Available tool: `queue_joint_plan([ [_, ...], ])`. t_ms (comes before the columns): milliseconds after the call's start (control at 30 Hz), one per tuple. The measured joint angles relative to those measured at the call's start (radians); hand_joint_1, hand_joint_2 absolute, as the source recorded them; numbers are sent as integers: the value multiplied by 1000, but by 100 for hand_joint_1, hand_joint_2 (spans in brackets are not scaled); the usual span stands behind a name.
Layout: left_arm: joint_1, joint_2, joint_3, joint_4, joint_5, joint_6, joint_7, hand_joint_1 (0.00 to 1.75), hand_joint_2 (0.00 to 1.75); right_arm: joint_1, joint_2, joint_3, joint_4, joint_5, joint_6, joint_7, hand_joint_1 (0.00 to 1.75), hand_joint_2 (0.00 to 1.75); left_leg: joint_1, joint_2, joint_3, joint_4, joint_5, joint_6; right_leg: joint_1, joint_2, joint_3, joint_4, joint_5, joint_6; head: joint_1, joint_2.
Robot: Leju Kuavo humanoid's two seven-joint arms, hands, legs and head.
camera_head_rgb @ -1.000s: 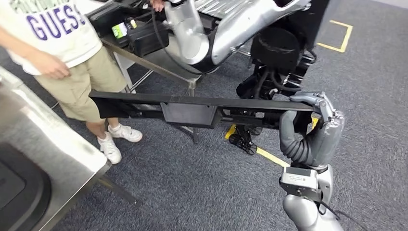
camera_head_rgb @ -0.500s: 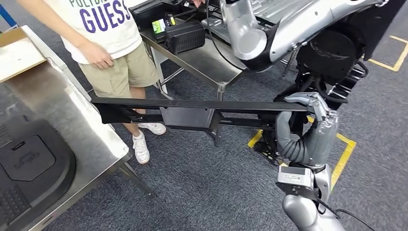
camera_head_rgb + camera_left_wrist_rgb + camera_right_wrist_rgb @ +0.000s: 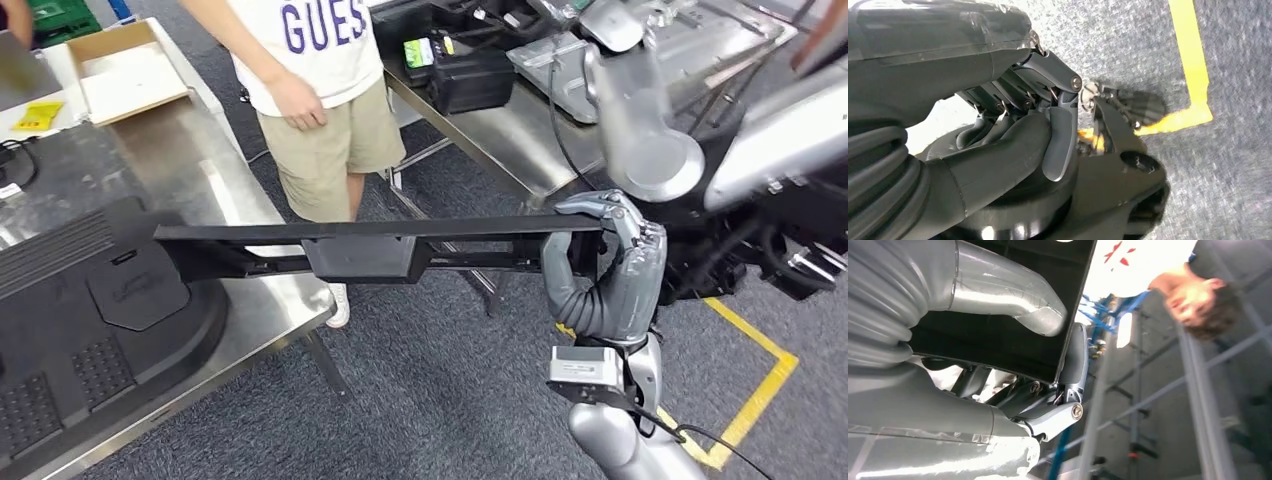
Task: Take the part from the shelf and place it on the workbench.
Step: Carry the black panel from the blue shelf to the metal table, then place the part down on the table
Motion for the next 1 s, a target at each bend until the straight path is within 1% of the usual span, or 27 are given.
queue_joint_plan([
  [33, -1, 0, 0, 0, 0, -1, 0, 175, 175, -6, -1, 6, 2, -2, 0, -1, 175, 175, 0, -8, 1, -1, -1, 5, 0, 29, -31, 60, -28, -1, 3, 0],
  [67, -3, 0, 0, 0, -1, -2, 0, 175, 175, -11, -1, 14, 4, -4, 1, -2, 175, 175, -1, -18, 2, -1, -2, 10, 2, 47, -71, 131, -55, -4, 7, 0],
  [100, -3, 0, 0, 0, -3, -3, 0, 175, 175, -15, -1, 22, 7, -6, 2, -2, 175, 175, -2, -30, 3, -1, -3, 12, 4, 55, -108, 191, -70, -6, 10, 0],
  [133, -4, 0, 0, 0, -4, -4, 0, 175, 175, -19, -1, 29, 10, -8, 4, -2, 175, 175, -3, -44, 5, -1, -4, 14, 6, 59, -134, 225, -67, -8, 12, 0],
  [167, -4, 0, 0, 0, -5, -5, 0, 175, 175, -24, -1, 37, 14, -9, 5, -2, 175, 175, -5, -59, 8, 0, -5, 14, 8, 62, -141, 218, -43, -12, 12, 0],
  [200, -3, 0, 0, 0, -6, -5, 1, 175, 175, -31, -1, 44, 17, -10, 7, -3, 175, 175, -5, -74, 12, 0, -6, 14, 10, 68, -130, 174, -3, -17, 13, 0],
  [233, -3, 0, 0, 0, -6, -5, 1, 175, 175, -40, -1, 51, 20, -13, 9, -4, 175, 175, -5, -89, 15, 0, -8, 14, 11, 83, -109, 107, 42, -22, 14, 0],
  [267, -4, -1, 0, 0, -7, -5, 1, 175, 175, -49, -1, 59, 23, -17, 12, -6, 175, 175, -7, -103, 16, 2, -10, 11, 11, 106, -86, 43, 74, -27, 14, 0],
  [300, -4, -1, 0, 0, -7, -5, 2, 175, 175, -59, -1, 67, 26, -23, 15, -8, 175, 175, -6, -116, 14, 4, -11, 7, 11, 125, -69, -4, 92, -29, 13, 0],
  [333, -4, -1, 0, 0, -8, -5, 4, 175, 175, -71, -1, 76, 28, -29, 20, -10, 175, 175, -4, -127, 11, 4, -11, 2, 12, 138, -60, -30, 96, -31, 12, 0],
  [367, -4, -1, 0, 0, -9, -6, 5, 175, 175, -82, -1, 86, 31, -34, 24, -12, 175, 175, -2, -138, 8, 3, -10, -4, 14, 140, -56, -37, 93, -32, 11, 0],
  [400, -3, -1, 0, 0, -10, -6, 6, 175, 175, -94, -1, 95, 33, -37, 28, -14, 175, 175, 0, -149, 6, 0, -8, -11, 13, 129, -54, -42, 93, -34, 11, 0],
  [433, -2, -1, 0, 0, -11, -7, 7, 175, 175, -107, 0, 105, 36, -39, 32, -16, 175, 175, 0, -144, 6, 2, -9, -16, 12, 117, -49, -49, 95, -38, 12, 0],
  [467, -2, -1, 0, 0, -12, -7, 7, 175, 175, -118, 1, 114, 38, -41, 35, -17, 175, 175, -2, -124, 2, 15, -17, -21, 9, 103, -43, -56, 97, -43, 9, 0],
  [500, -4, 0, -1, 0, -14, -7, 8, 175, 175, -129, 3, 123, 40, -44, 36, -19, 175, 175, -4, -95, -11, 46, -33, -26, 6, 89, -38, -63, 99, -47, 3, 0],
  [533, -7, 0, -1, 0, -16, -6, 8, 175, 175, -138, 5, 133, 42, -48, 36, -20, 175, 175, -3, -61, -36, 98, -59, -31, 6, 73, -33, -67, 98, -50, -2, 0],
  [567, -10, 0, -1, 0, -17, -6, 9, 175, 175, -144, 6, 141, 44, -52, 35, -21, 175, 175, -1, -37, -70, 160, -88, -36, 7, 58, -30, -68, 96, -52, -7, 0],
  [600, -13, 0, -1, 0, -18, -4, 11, 175, 175, -152, 7, 150, 46, -56, 34, -23, 175, 175, 2, -27, -103, 221, -110, -40, 7, 42, -28, -68, 93, -53, -9, 0],
  [633, -14, 0, -1, 0, -19, -3, 13, 175, 175, -159, 9, 159, 50, -60, 33, -25, 175, 175, 5, -22, -126, 259, -117, -44, 7, 27, -25, -68, 90, -53, -9, 0],
  [667, -13, 0, -1, 1, -20, -1, 16, 175, 175, -169, 11, 168, 54, -64, 32, -26, 175, 175, 8, -19, -131, 260, -104, -47, 7, 13, -22, -68, 86, -51, -9, 0],
  [700, -13, 1, -1, 1, -21, 0, 19, 175, 175, -180, 13, 178, 59, -66, 32, -27, 175, 175, 10, -14, -115, 223, -74, -49, 6, 1, -17, -67, 81, -48, -9, 0],
  [767, -13, 2, -1, 1, -24, 1, 21, 175, 175, -204, 21, 196, 68, -74, 33, -28, 175, 175, 11, 18, -52, 88, -6, -51, 6, -22, -4, -66, 70, -38, -10, 0],
  [800, -15, 2, -2, 1, -26, 0, 21, 175, 175, -218, 26, 206, 73, -81, 34, -29, 175, 175, 8, 31, -29, 36, 13, -48, 8, -31, 1, -66, 65, -32, -9, 0],
  [833, -18, 2, -2, 1, -27, 0, 22, 175, 175, -236, 32, 215, 80, -89, 37, -31, 175, 175, 5, 40, -17, 8, 19, -43, 10, -38, 5, -65, 60, -25, -8, 0],
  [867, -20, 2, -4, 1, -27, -1, 23, 175, 175, -255, 39, 224, 88, -97, 40, -32, 175, 175, 1, 39, -18, 5, 15, -36, 12, -43, 8, -66, 57, -20, -7, 0],
  [933, -23, 2, -6, 1, -28, -1, 26, 175, 175, -292, 56, 241, 105, -111, 51, -36, 175, 175, 1, 21, -17, 1, 13, -23, 9, -50, 17, -68, 50, -8, -5, 0],
  [1000, -27, 2, -7, 1, -28, -1, 29, 175, 175, -321, 72, 256, 122, -120, 62, -40, 175, 175, 5, 6, -11, -4, 13, -9, 5, -13, 6, -32, 23, -2, -2, 0],
])
